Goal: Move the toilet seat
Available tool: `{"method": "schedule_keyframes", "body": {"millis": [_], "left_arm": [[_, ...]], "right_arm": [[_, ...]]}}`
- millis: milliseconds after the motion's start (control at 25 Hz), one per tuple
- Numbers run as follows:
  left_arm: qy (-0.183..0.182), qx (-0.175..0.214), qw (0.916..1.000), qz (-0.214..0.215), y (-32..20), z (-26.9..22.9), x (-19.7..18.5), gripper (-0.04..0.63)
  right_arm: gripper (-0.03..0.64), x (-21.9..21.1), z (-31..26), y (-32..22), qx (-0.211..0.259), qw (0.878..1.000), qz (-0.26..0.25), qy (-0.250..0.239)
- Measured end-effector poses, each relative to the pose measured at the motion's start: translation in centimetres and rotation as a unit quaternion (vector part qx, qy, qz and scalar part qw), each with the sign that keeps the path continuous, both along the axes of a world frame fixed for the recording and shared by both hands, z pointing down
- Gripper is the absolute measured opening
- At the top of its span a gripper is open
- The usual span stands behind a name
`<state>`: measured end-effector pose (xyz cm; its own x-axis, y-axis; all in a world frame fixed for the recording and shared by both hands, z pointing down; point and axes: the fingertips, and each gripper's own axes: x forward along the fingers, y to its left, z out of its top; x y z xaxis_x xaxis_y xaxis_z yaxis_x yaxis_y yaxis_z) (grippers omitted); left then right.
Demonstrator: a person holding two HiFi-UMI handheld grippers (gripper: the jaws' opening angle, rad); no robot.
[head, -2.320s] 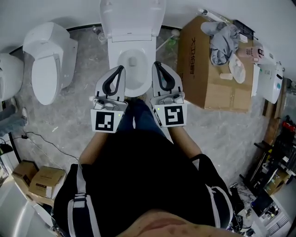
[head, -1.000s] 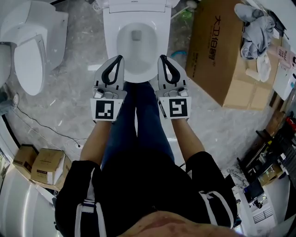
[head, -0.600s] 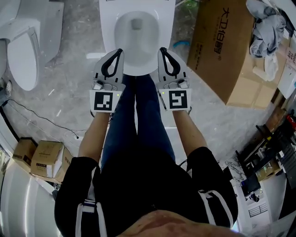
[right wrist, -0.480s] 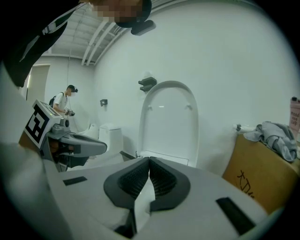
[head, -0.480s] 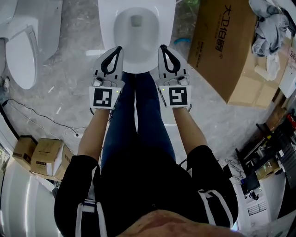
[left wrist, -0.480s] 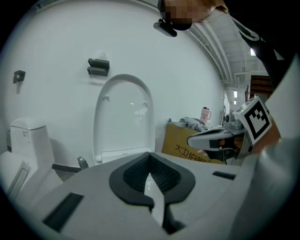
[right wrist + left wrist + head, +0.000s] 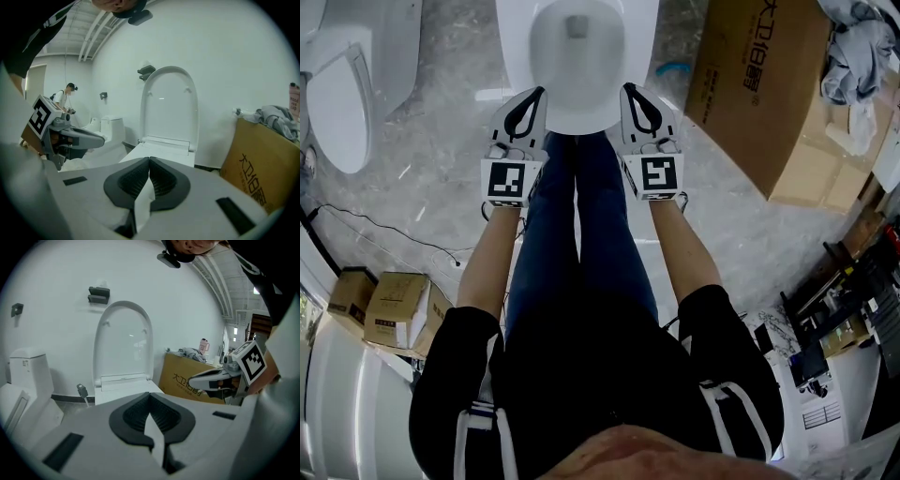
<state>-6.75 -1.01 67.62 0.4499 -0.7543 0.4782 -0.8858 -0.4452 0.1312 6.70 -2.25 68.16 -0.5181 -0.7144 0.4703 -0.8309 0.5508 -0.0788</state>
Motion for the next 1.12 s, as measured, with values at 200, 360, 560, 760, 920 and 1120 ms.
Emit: {"method": "schedule_keyframes", "body": {"millis": [200,360,560,760,920,1120], "left_arm": [[-0.009,-0.024,0.9996,0.013,1.5,2.3,0.3,0.008],[-0.016,-0.048,0.9984,0.023,2.6,4.6,0.1,0.008],[-0.026,-0.074,0.9965,0.028,3.9,6.7,-0.6,0.008],[-0.039,-0.094,0.9941,0.037,4.7,8.6,-1.1,0.008],[-0.047,-0.106,0.9921,0.048,5.2,10.0,-1.3,0.008],[-0.057,-0.114,0.99,0.062,5.9,11.6,-1.3,0.008]], "right_arm": [[0.02,0.6,2.4,1.7,-0.023,1.0,-0.003,0.016],[0.02,0.6,4.4,3.0,-0.038,0.998,-0.024,0.036],[0.021,0.4,6.4,4.6,-0.062,0.996,-0.043,0.051],[0.02,-0.1,8.2,5.7,-0.081,0.992,-0.067,0.069],[0.02,-0.5,9.0,5.6,-0.087,0.991,-0.076,0.073],[0.021,-0.5,10.4,5.9,-0.1,0.989,-0.083,0.074]]}}
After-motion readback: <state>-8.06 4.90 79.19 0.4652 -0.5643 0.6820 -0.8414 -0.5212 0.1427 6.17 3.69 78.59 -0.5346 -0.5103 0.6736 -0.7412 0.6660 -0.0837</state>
